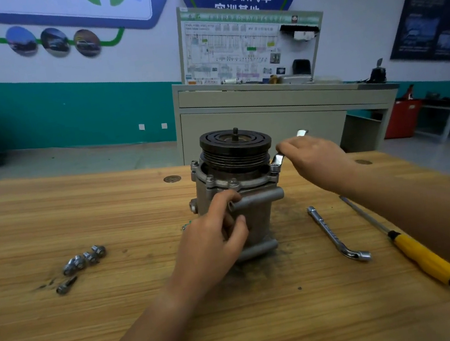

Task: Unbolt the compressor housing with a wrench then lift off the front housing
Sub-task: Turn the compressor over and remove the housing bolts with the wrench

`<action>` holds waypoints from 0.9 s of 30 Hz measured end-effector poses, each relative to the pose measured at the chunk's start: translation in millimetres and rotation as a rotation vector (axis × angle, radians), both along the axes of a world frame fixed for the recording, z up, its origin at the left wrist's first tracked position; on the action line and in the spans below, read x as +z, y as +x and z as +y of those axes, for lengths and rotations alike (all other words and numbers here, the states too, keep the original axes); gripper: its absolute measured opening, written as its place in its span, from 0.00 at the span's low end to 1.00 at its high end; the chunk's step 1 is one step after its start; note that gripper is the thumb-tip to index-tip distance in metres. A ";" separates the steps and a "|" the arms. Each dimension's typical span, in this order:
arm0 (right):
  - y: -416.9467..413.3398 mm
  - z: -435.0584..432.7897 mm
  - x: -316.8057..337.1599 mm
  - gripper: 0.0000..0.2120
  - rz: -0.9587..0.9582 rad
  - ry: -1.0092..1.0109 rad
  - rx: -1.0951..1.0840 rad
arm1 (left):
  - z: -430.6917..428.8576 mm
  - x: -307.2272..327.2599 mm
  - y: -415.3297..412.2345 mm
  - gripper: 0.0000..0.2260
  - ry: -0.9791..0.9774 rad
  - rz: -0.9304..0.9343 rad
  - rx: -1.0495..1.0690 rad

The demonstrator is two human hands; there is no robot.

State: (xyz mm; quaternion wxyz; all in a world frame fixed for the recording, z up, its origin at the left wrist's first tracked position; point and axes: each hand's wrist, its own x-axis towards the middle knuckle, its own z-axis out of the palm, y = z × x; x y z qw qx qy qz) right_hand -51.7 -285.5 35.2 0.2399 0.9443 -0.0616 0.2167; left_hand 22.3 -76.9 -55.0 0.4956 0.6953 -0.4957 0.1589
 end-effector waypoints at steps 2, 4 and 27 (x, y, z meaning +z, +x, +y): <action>-0.5 1.6 2.8 0.17 -0.055 0.032 0.022 | -0.2 -0.7 -0.1 0.14 -0.004 -0.001 -0.003; -11.2 6.7 6.1 0.16 -0.293 0.247 0.064 | -0.4 -2.5 1.3 0.12 0.002 0.007 0.004; -46.6 71.2 23.2 0.22 0.276 -0.289 -0.335 | -0.8 -1.3 -1.8 0.11 -0.020 -0.026 0.036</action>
